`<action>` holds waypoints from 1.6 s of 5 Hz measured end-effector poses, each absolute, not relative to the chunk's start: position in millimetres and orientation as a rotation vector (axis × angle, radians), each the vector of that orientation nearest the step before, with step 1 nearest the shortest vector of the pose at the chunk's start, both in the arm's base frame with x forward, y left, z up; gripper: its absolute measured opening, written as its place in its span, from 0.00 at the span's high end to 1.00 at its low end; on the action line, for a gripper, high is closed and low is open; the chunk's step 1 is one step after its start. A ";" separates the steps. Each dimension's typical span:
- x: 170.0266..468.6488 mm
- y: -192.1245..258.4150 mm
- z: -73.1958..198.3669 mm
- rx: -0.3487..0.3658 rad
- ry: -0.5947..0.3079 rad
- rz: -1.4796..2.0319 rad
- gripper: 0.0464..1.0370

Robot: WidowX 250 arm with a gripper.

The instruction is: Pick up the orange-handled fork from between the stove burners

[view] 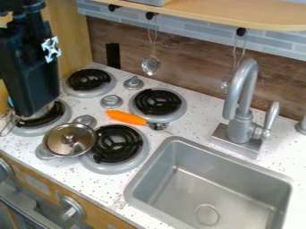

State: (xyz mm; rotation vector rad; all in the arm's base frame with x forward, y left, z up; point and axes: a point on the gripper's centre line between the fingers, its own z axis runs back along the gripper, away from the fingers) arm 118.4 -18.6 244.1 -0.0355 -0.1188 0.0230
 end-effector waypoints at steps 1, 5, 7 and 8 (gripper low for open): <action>118.2 -17.7 241.5 -0.033 -0.110 0.015 0.04; 208.7 65.6 157.9 -0.128 0.030 0.260 0.04; 283.6 100.3 117.9 -0.084 -0.141 0.318 0.04; 308.7 106.0 105.6 -0.024 -0.190 0.280 0.04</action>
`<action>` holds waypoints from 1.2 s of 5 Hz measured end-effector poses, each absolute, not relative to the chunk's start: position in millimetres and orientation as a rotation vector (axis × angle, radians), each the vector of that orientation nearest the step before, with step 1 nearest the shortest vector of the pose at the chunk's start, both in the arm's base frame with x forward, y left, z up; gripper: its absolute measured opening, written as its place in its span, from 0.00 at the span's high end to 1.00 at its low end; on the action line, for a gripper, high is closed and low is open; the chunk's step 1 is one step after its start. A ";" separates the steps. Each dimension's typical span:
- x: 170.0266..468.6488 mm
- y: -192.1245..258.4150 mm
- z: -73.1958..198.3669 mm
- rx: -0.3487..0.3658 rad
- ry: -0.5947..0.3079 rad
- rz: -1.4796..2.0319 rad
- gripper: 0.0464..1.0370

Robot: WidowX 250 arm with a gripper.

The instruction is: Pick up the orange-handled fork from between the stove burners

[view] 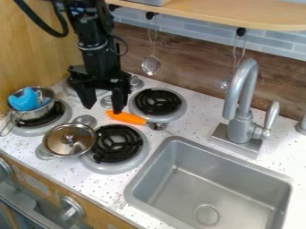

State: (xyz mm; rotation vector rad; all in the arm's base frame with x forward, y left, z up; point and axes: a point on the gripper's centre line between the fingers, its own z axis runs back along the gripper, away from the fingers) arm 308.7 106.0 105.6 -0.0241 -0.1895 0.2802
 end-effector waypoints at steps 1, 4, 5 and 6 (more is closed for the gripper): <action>308.9 106.0 105.1 -0.022 -0.189 0.277 0.04; 309.2 105.9 105.2 -0.022 -0.191 0.278 0.04; 310.5 106.6 105.6 -0.020 -0.196 0.285 0.04; 337.5 128.2 104.9 -0.004 -0.276 0.423 0.04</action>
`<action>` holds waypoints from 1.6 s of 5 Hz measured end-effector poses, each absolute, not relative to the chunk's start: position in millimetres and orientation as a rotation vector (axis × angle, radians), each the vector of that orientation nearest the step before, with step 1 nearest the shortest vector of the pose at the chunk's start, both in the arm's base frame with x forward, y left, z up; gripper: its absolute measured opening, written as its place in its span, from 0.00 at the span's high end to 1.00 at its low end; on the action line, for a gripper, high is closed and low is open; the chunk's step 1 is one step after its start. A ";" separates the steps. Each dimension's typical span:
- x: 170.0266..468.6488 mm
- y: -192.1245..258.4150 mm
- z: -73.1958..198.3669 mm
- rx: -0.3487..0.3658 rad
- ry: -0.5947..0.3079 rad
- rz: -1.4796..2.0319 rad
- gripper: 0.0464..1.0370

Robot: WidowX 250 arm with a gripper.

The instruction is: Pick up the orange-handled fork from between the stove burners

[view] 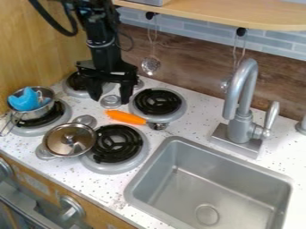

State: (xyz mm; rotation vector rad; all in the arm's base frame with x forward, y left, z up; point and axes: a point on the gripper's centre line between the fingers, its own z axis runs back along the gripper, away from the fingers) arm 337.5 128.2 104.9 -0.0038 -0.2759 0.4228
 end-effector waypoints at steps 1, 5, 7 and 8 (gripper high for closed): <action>359.6 137.4 100.3 0.029 -0.350 0.521 0.04; 390.6 178.5 58.1 0.081 -0.464 1.043 0.04; 400.1 195.1 30.5 0.024 -0.429 1.152 0.04; 410.4 196.0 19.2 0.000 -0.393 1.185 0.04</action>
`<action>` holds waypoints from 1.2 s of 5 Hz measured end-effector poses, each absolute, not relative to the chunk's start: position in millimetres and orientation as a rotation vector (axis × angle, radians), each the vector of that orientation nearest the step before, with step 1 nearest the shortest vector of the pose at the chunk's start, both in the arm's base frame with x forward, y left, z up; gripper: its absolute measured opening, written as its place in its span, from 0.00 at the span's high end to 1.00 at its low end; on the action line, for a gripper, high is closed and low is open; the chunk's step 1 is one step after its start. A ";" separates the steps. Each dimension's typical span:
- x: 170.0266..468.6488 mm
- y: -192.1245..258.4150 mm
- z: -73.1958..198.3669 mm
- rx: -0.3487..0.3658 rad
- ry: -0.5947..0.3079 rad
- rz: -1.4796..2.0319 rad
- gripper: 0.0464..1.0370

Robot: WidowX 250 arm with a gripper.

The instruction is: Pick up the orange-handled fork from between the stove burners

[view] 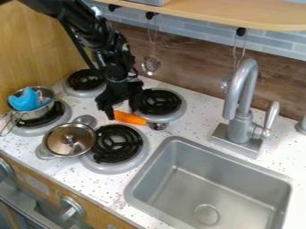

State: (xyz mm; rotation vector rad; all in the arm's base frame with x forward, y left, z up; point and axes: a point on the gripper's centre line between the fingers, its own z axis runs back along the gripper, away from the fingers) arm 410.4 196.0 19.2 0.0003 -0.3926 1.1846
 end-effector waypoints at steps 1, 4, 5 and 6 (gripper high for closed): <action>417.5 198.3 14.3 0.000 -0.362 1.207 0.04; 434.1 216.8 4.7 0.044 -0.333 1.302 0.04; 434.9 225.5 2.0 0.064 -0.328 1.338 0.04; 434.6 230.1 1.6 0.096 -0.331 1.357 0.04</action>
